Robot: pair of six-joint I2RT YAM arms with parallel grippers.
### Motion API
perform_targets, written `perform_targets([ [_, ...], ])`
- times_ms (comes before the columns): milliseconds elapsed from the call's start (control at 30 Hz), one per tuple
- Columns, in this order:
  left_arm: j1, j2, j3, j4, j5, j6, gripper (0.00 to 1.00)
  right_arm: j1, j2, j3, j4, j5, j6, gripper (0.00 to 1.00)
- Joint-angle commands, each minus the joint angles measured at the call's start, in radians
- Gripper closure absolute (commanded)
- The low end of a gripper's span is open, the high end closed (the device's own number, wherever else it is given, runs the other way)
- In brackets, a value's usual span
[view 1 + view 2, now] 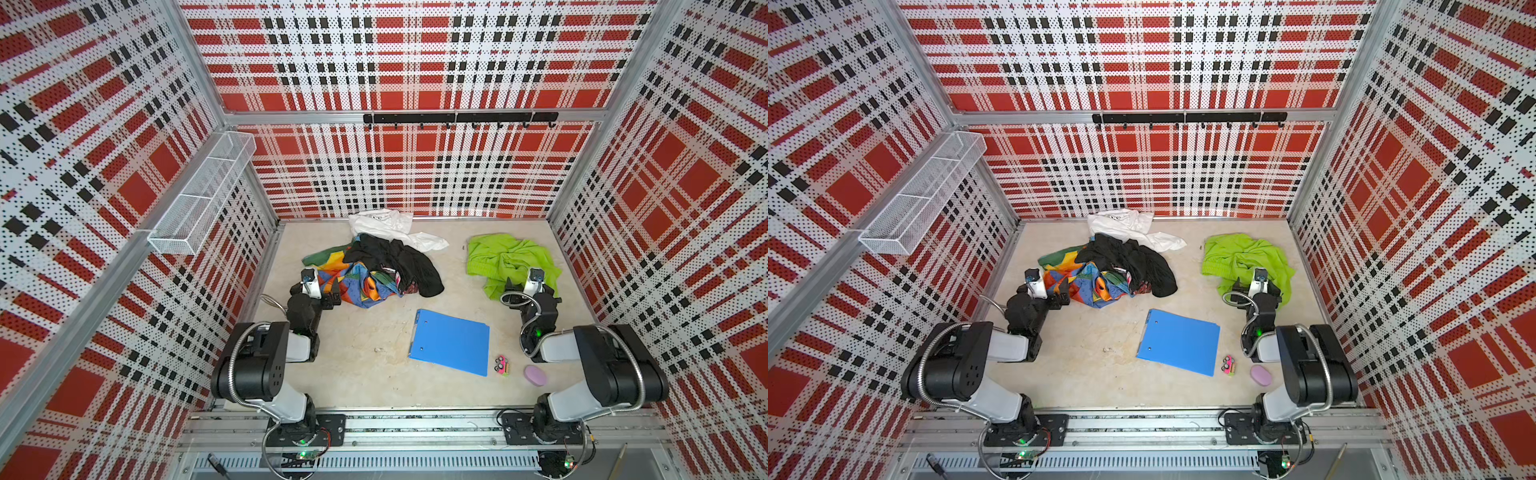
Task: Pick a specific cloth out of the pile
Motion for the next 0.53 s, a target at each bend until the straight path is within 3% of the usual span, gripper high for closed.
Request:
perform_targets([
  [0,0.003,0.001,0.008,0.04,0.016,-0.012,0.01,-0.031,0.018,-0.004,0.164,-0.132,0.006,0.0],
  [500,0.002,0.001,0.007,0.04,0.016,-0.011,0.01,-0.03,0.011,-0.005,0.147,-0.119,0.001,0.0],
])
